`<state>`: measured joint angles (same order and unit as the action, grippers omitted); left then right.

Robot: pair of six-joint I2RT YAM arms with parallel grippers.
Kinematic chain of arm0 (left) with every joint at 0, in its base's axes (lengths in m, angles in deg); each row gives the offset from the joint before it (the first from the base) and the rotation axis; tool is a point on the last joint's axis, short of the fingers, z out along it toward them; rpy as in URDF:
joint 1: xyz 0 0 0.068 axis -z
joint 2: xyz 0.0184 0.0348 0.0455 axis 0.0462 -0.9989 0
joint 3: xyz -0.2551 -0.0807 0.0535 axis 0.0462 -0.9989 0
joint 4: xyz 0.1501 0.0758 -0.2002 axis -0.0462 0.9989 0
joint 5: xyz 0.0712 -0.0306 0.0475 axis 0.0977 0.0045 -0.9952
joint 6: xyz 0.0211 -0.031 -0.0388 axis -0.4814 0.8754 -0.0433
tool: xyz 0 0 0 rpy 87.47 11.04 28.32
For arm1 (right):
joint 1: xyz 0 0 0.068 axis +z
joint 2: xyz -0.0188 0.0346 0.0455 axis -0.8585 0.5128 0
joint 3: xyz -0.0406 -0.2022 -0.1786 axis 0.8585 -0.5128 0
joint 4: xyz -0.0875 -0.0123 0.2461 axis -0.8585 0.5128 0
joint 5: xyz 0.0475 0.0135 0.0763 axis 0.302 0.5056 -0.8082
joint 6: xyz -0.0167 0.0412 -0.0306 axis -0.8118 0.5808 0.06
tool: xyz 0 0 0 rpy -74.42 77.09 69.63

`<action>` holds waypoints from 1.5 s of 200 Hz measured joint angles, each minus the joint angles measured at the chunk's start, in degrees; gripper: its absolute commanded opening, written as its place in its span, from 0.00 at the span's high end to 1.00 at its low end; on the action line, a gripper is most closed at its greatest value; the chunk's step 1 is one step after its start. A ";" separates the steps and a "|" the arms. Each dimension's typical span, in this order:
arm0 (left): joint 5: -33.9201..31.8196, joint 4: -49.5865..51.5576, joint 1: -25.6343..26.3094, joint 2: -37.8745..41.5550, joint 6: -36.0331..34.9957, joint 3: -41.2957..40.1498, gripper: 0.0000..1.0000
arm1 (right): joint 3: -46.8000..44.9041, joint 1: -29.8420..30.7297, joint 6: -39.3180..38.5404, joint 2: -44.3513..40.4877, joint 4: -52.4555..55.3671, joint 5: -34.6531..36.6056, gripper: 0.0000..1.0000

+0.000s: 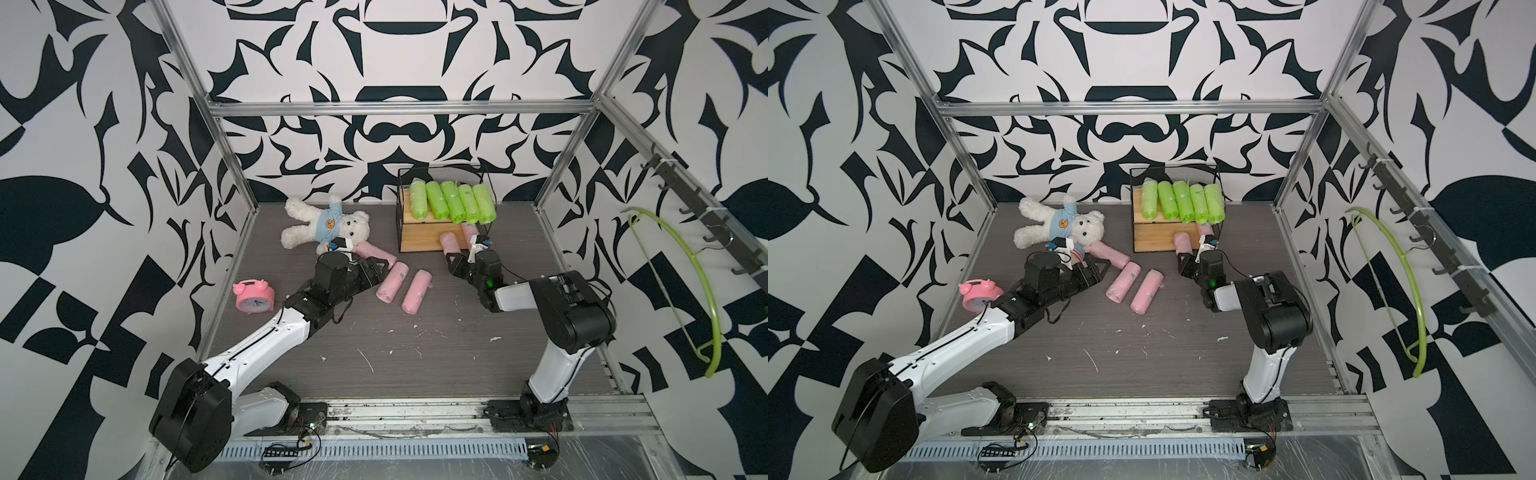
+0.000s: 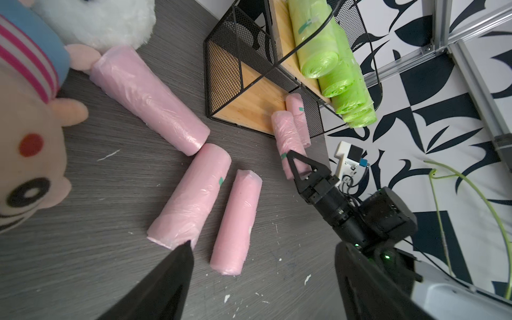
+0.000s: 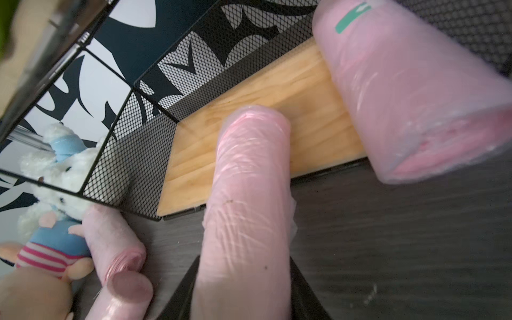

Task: Sort the rolls of trash bags by color and place them on the shelf
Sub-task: Place the roll of trash bags on the shelf.

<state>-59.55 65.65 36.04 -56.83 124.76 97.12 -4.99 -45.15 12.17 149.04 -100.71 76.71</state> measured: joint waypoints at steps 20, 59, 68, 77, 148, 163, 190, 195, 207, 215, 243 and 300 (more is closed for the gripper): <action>0.13 0.20 0.00 0.00 -0.35 0.31 0.11 | 2.75 -0.22 0.48 3.50 -2.32 0.22 0.68; 0.20 0.72 0.00 -0.02 -0.63 0.33 0.11 | 7.41 -0.57 1.07 6.99 -3.08 1.70 0.69; 0.24 0.81 0.00 -0.13 -0.76 0.33 0.11 | 8.22 -0.61 1.22 7.45 -2.99 2.25 0.68; 0.37 0.94 0.00 -0.26 -0.79 0.37 0.11 | 8.85 -0.70 1.31 7.87 -2.97 2.91 0.68; 1.44 1.22 0.00 -1.20 -0.79 0.87 0.11 | 10.32 -1.53 1.68 9.53 -1.53 7.80 0.63; 1.49 1.22 0.00 -1.33 -0.79 0.87 0.11 | 10.32 -1.60 1.66 9.53 -1.03 8.26 0.61; 1.73 1.22 0.00 -1.51 -0.76 1.01 0.11 | 10.43 -1.70 1.66 9.53 -0.37 8.70 0.58; 1.75 1.22 0.00 -1.51 -0.76 1.05 0.11 | 10.43 -1.73 1.64 9.53 -0.26 8.76 0.57; 1.88 1.22 0.00 -1.51 -0.79 1.09 0.11 | 10.43 -1.75 1.68 9.53 -0.02 8.81 0.56; 1.92 1.22 0.00 -1.51 -0.76 1.09 0.11 | 10.43 -1.75 1.68 9.53 0.00 8.85 0.55; 2.12 1.27 0.00 -1.51 -0.79 1.09 0.11 | 10.43 -1.77 1.90 9.51 0.02 9.20 0.52; 2.14 1.44 0.00 -1.38 -0.79 1.09 0.11 | 10.12 -2.29 3.26 9.38 0.33 10.19 0.45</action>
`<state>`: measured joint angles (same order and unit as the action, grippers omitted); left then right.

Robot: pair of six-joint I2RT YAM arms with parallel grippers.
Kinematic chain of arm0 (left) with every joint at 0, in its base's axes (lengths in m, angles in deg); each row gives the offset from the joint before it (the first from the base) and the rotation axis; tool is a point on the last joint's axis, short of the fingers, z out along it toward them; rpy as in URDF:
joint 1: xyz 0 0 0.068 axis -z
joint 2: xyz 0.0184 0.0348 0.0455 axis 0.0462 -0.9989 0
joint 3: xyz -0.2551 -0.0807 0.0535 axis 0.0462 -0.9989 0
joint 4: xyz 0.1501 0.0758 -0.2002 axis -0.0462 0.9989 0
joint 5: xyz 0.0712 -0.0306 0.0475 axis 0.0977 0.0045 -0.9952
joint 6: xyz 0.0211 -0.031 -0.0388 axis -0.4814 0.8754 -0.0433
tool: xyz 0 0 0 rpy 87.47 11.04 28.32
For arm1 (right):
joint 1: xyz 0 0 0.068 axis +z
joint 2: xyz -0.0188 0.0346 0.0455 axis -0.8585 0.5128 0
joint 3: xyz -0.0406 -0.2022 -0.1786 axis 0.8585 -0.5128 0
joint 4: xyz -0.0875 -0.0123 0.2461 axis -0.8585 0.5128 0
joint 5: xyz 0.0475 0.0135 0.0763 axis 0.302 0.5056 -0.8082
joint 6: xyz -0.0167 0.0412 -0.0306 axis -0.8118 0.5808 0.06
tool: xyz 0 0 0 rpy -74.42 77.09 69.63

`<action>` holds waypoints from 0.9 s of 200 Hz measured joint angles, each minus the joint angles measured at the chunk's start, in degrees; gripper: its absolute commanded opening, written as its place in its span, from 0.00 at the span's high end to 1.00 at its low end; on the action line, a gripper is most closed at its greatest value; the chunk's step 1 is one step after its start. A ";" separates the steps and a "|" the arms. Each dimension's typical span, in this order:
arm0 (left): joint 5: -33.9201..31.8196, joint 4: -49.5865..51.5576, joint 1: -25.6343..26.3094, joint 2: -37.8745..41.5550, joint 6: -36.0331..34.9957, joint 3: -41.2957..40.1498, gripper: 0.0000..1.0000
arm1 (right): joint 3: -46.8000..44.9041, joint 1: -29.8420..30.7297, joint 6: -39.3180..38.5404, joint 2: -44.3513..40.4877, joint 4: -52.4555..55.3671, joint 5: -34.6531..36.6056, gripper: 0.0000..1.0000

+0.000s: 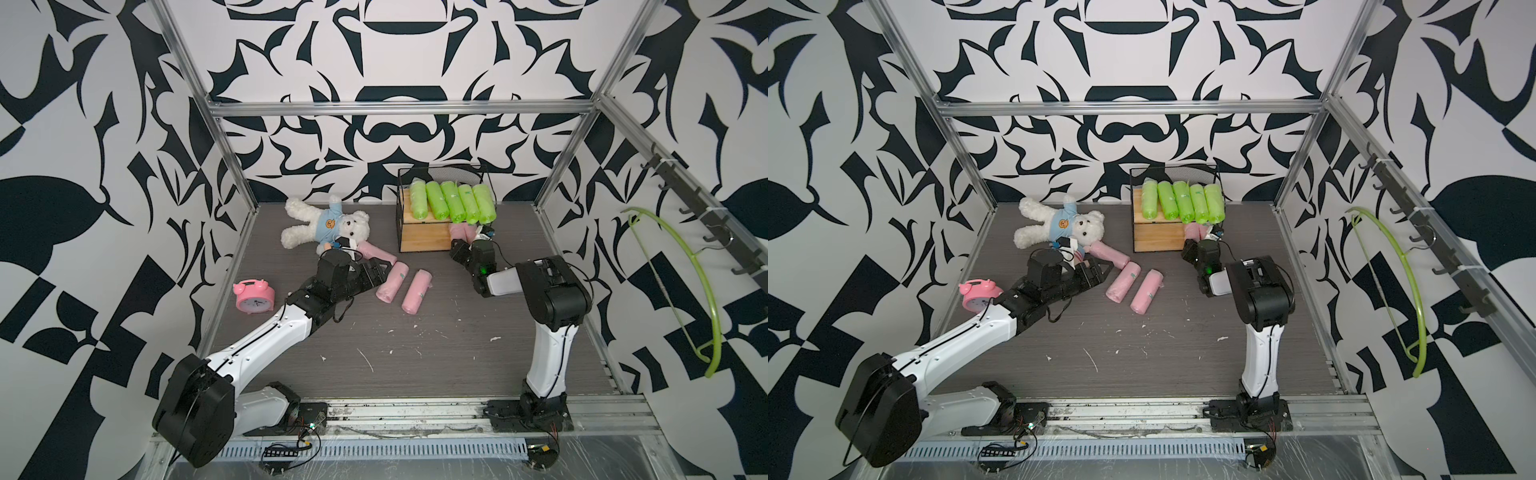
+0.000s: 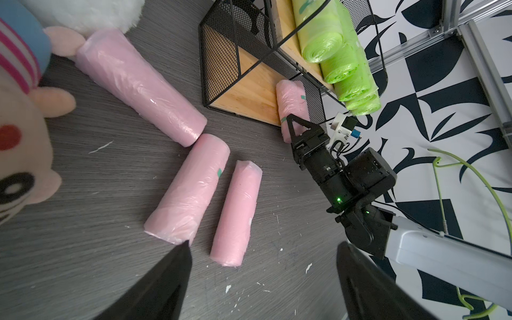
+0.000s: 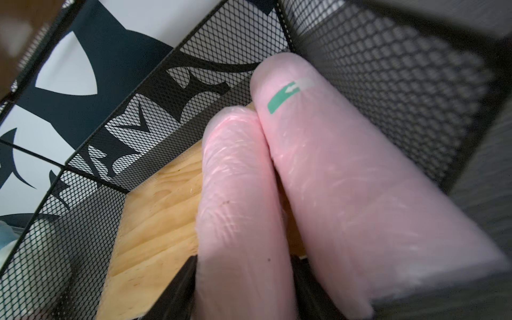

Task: Sort the rolls of trash bags by color and place them on the shelf
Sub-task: Place the roll of trash bags on the shelf.

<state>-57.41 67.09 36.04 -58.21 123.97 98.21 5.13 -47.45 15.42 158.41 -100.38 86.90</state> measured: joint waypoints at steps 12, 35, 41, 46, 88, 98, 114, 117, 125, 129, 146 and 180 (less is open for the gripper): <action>0.02 0.00 0.00 0.20 0.00 0.00 0.11 | -0.35 0.00 0.15 -0.22 0.00 0.09 0.44; 0.13 0.00 0.00 0.55 0.00 0.00 0.11 | -1.05 0.00 0.44 -1.09 -0.09 0.15 0.41; 0.15 0.00 0.00 0.61 0.00 0.00 0.11 | -1.29 -0.02 0.52 -1.51 -0.04 0.17 0.40; 0.17 0.00 0.00 0.63 0.00 0.00 0.11 | -1.42 -0.02 0.57 -1.86 -0.02 0.22 0.39; 0.50 0.00 0.00 0.66 0.00 -0.02 0.10 | -2.43 -0.02 1.31 -4.87 -0.37 0.39 0.34; 0.59 0.00 0.00 0.66 0.00 0.00 0.10 | -2.82 -0.02 1.44 -5.38 -0.37 0.44 0.33; 0.66 0.02 0.00 0.70 0.00 -0.02 0.10 | -4.00 -0.02 1.49 -6.62 -0.11 0.55 0.33; 0.68 0.02 0.00 0.70 0.00 -0.02 0.10 | -4.20 -0.02 1.49 -6.88 0.07 0.57 0.33; 0.81 0.00 0.00 0.72 0.00 -0.02 0.10 | -4.85 -0.02 1.49 -7.74 0.59 0.72 0.33; 0.90 0.00 0.00 0.72 0.00 -0.02 0.10 | -5.14 -0.02 1.46 -8.17 0.79 0.79 0.33; 1.22 0.00 0.00 0.72 -0.02 -0.02 0.10 | -6.36 -0.02 1.44 -10.49 2.19 1.18 0.32; 2.12 0.11 0.00 0.72 -0.50 -0.02 0.10 | -8.70 -0.02 0.85 -16.96 7.96 1.57 0.32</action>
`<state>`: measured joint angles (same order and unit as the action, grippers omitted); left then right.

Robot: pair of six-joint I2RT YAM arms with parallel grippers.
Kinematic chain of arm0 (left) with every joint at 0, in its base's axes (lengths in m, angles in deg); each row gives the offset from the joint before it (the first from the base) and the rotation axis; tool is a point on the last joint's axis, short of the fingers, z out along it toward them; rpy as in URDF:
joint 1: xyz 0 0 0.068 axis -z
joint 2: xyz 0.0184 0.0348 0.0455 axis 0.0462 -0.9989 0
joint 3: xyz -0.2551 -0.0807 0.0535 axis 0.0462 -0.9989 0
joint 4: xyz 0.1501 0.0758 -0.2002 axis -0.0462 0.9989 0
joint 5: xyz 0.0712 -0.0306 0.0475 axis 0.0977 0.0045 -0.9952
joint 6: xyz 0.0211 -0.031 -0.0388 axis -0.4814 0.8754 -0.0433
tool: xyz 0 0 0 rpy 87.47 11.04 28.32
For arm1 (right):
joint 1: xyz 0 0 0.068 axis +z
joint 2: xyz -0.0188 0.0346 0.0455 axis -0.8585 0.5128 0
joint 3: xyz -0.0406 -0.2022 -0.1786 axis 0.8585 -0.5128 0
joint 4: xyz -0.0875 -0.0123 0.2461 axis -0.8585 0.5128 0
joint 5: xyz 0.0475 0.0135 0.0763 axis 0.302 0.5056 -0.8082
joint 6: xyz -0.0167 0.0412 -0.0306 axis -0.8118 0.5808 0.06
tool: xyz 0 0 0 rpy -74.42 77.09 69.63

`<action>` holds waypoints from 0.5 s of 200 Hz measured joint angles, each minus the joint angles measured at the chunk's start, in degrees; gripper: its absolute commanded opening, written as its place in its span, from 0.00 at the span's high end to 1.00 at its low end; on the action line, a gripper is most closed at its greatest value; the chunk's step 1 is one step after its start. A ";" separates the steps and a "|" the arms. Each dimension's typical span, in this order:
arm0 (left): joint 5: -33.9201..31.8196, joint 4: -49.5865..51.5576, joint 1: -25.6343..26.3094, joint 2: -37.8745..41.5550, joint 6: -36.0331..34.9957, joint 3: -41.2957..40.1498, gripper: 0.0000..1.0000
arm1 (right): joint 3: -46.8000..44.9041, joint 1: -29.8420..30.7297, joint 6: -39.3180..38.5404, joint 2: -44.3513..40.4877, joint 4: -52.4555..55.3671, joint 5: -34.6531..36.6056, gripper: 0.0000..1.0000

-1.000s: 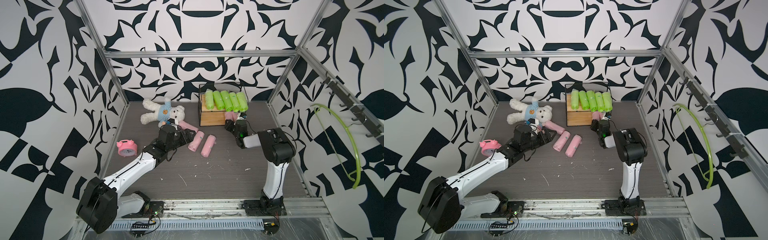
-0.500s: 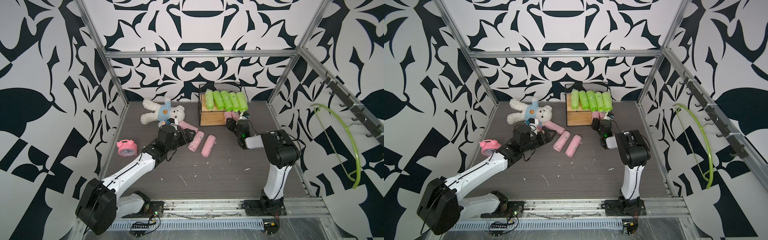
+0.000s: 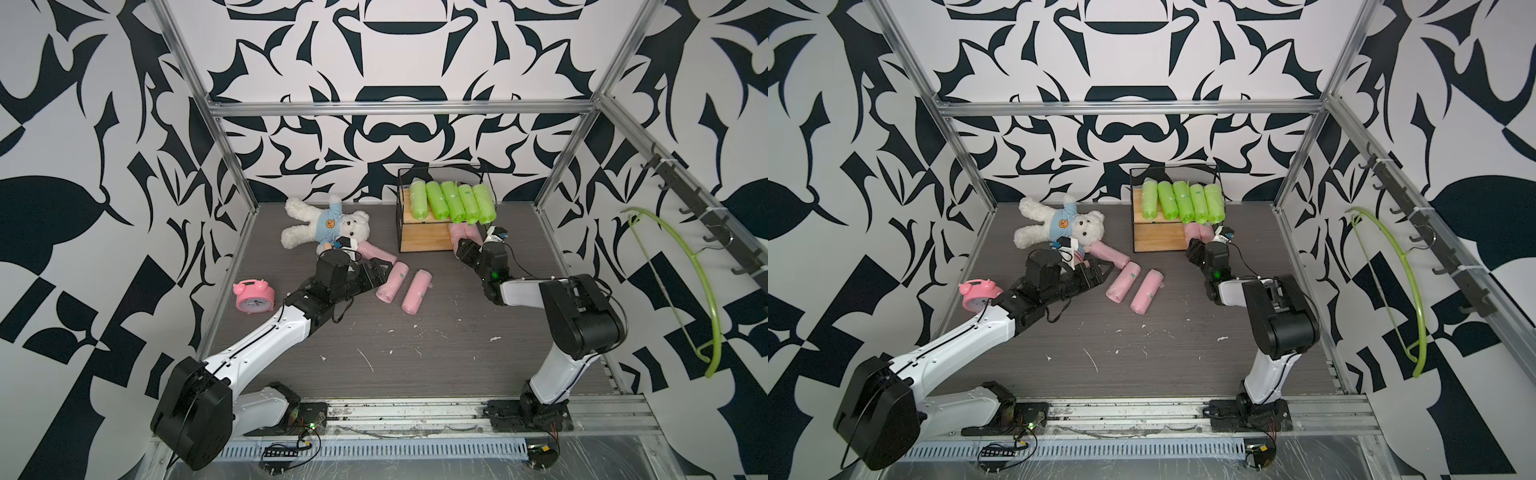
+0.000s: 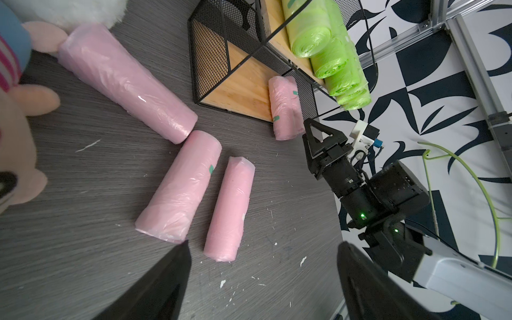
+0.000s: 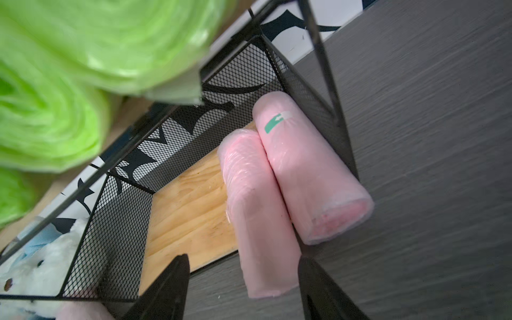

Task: Sort the rolls of trash bags by color and place them on the shelf
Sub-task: Place the roll of trash bags on the shelf.

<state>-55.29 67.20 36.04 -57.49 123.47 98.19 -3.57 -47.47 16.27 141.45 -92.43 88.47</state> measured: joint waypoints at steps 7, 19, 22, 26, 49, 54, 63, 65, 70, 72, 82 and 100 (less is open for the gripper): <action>0.22 0.09 0.00 0.00 -0.13 0.00 0.10 | -0.24 0.00 -0.20 -1.42 1.66 -0.02 0.32; 0.52 0.35 0.00 0.00 -0.37 0.00 0.10 | -0.66 0.00 -0.50 -3.52 3.98 -0.42 0.33; 0.61 0.44 0.00 0.00 -0.44 0.00 0.10 | -0.83 0.00 -0.55 -4.11 4.59 -0.66 0.33; 0.66 0.46 0.00 0.00 -0.55 0.00 0.10 | -0.98 -0.02 -0.57 -4.61 5.18 -0.85 0.33; 1.25 0.48 0.00 -0.07 -0.85 0.00 0.10 | -1.42 -0.09 -0.68 -6.01 7.87 -3.23 0.36; 1.42 0.48 0.00 -0.11 -0.98 0.00 0.10 | -1.44 -0.09 -0.66 -5.95 8.39 -3.74 0.37; 1.81 0.50 0.00 -0.28 -1.14 0.00 0.10 | -1.53 -0.11 -0.50 -5.79 9.20 -4.57 0.39; 1.88 0.48 0.00 -0.33 -1.18 0.00 0.10 | -1.55 -0.11 -0.42 -5.73 9.38 -4.74 0.39; 2.05 0.52 0.00 -0.44 -1.22 0.00 0.10 | -1.55 -0.11 -0.35 -5.49 9.66 -5.18 0.40; 2.12 0.52 0.00 -0.48 -1.27 0.00 0.10 | -1.55 -0.11 -0.20 -5.38 9.75 -5.33 0.40; 2.45 0.52 0.00 -0.68 -1.42 0.00 0.10 | -1.55 -0.11 0.17 -4.66 9.81 -6.08 0.41; 3.13 0.79 0.00 -0.79 -1.51 0.00 0.10 | -1.51 -0.11 0.83 -2.78 9.79 -7.13 0.42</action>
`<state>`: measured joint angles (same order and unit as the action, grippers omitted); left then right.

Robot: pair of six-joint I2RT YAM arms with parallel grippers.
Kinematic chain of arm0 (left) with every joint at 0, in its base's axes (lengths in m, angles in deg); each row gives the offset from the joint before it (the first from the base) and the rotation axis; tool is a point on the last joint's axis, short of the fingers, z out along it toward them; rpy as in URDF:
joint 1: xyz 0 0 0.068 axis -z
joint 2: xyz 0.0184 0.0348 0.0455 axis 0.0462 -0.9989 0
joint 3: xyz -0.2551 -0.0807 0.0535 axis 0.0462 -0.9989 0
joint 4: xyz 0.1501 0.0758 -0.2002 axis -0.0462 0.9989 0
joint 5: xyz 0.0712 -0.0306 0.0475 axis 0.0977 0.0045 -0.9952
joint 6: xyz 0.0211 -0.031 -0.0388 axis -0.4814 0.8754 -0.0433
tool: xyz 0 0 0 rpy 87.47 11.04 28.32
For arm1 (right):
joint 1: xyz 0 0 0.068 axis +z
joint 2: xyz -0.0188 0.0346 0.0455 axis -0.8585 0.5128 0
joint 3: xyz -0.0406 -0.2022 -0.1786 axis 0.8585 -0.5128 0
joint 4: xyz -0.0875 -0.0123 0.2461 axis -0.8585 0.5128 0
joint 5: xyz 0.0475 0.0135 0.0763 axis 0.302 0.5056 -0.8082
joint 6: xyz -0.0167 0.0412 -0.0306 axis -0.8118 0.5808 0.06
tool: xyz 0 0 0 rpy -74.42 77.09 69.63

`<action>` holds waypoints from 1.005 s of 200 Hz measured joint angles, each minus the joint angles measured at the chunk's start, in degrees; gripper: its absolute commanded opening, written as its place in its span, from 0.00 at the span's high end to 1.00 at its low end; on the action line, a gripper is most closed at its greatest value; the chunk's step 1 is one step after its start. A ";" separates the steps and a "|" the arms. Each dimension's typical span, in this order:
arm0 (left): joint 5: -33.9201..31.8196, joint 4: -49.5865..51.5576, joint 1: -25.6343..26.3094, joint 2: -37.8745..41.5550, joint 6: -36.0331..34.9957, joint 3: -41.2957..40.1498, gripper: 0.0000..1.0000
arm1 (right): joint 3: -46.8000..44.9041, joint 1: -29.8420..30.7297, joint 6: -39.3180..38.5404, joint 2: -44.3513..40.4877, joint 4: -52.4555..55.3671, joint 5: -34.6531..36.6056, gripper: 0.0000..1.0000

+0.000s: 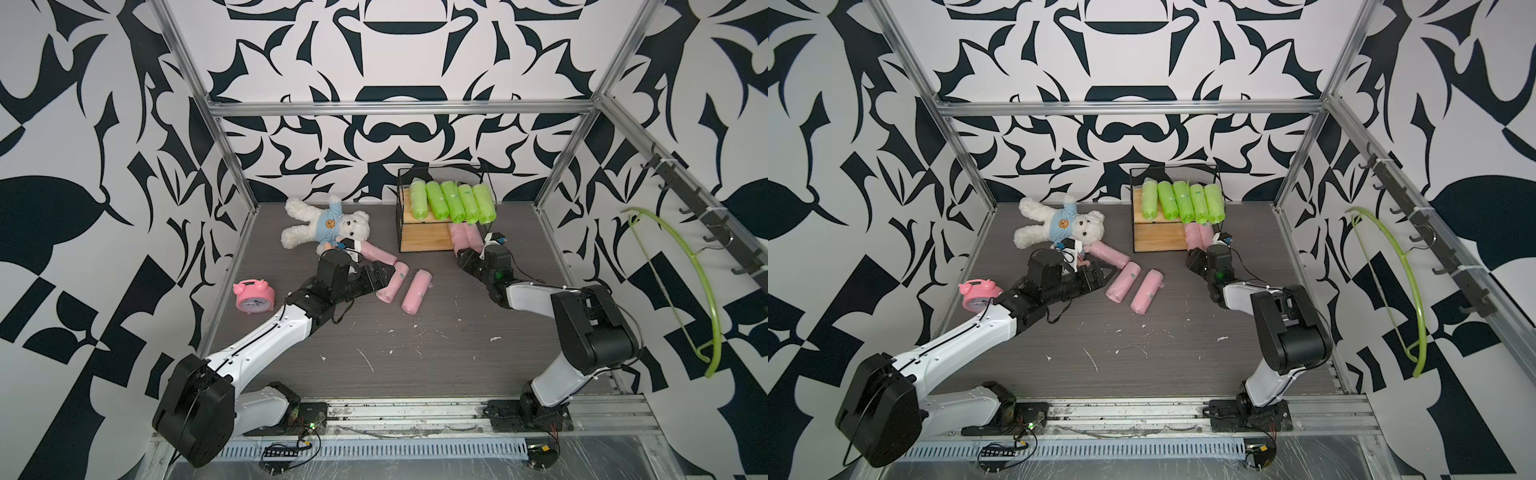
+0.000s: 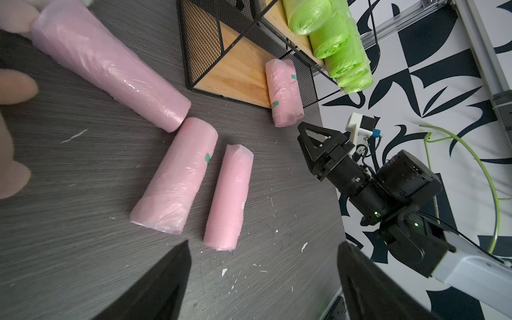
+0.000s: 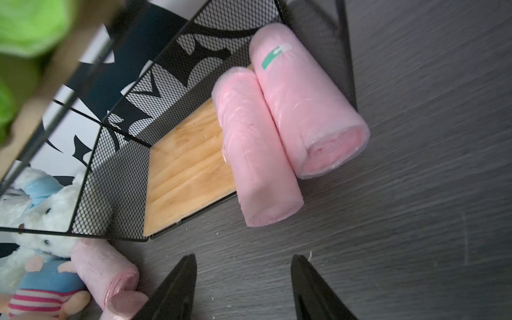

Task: Sort the rolls of trash bags by color and place them on the shelf
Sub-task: Place the roll of trash bags on the shelf.

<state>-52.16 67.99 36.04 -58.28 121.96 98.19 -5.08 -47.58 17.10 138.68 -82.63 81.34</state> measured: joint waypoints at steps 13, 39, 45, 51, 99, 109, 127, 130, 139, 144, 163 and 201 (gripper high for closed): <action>0.26 0.04 0.00 0.02 -0.07 0.00 0.10 | 0.26 0.00 0.42 1.70 0.02 -0.48 0.42; 0.31 0.39 0.00 0.02 -0.13 0.00 0.10 | 1.97 0.00 1.11 4.76 0.22 -1.01 0.43; 0.33 0.44 0.00 0.02 -0.15 0.00 0.10 | 2.49 0.00 1.25 5.31 0.20 -1.03 0.43; 0.31 0.44 0.00 0.02 -0.17 0.00 0.10 | 3.06 -0.04 1.31 5.84 0.20 -1.07 0.43; 0.35 0.87 0.00 0.02 -0.59 0.00 0.10 | 9.22 -0.24 1.55 9.86 0.04 -1.22 0.46; 0.35 0.94 0.00 0.02 -0.63 0.00 0.10 | 10.51 -0.33 1.64 10.95 0.00 -1.20 0.46; 0.35 1.33 0.00 0.00 -0.94 0.00 0.10 | 12.31 -0.44 1.92 12.66 -0.02 -1.22 0.47; 0.33 1.38 0.00 0.00 -1.01 0.00 0.10 | 12.61 -0.50 1.97 12.94 -0.02 -1.22 0.47; 0.35 1.62 0.00 0.00 -1.18 0.00 0.10 | 13.29 -0.57 2.25 13.64 -0.02 -1.22 0.47; 0.33 1.73 0.00 -0.02 -1.25 0.00 0.10 | 13.57 -0.59 2.45 13.90 -0.04 -1.22 0.47; 0.35 2.12 0.00 -0.31 -1.66 0.02 0.10 | 13.90 -0.61 2.86 14.19 -0.09 -1.22 0.46; 1.60 2.93 0.09 -2.91 -3.45 0.61 0.11 | 12.37 -0.61 2.91 12.59 -0.20 -1.22 0.42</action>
<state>-50.57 70.92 36.12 -61.18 118.51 98.80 7.29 -48.19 20.01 151.27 -82.83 80.12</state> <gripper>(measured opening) 0.896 0.570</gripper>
